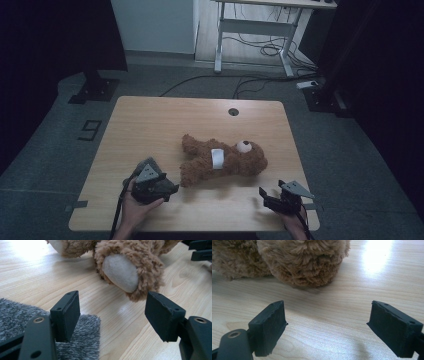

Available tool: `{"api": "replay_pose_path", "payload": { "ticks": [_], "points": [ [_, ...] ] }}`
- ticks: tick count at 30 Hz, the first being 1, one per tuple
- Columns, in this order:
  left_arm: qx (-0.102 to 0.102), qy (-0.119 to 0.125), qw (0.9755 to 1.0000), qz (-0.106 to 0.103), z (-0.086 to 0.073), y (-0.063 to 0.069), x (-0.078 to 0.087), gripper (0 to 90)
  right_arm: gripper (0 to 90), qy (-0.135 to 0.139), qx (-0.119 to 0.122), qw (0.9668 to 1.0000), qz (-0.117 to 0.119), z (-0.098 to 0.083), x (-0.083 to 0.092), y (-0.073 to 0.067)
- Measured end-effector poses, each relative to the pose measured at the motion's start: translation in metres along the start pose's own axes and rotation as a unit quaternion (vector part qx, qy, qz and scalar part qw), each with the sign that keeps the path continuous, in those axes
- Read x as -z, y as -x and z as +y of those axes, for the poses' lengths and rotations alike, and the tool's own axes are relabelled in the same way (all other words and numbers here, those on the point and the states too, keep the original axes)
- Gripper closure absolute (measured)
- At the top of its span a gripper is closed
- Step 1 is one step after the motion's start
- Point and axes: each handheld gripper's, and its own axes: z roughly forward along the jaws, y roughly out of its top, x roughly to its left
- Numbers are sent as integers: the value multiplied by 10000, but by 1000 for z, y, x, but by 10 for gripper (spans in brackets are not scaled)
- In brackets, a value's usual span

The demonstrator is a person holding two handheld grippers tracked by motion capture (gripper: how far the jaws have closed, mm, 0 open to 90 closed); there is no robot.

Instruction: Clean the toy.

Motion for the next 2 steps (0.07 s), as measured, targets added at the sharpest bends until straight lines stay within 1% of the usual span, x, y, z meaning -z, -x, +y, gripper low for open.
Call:
{"api": "replay_pose_path", "payload": {
  "ticks": [2],
  "points": [
    [16, 30, 10000, -9, 0, 0, 2, 283, 134, 0, -11, 10000, 6, 0, 1, 1]
  ]
}}
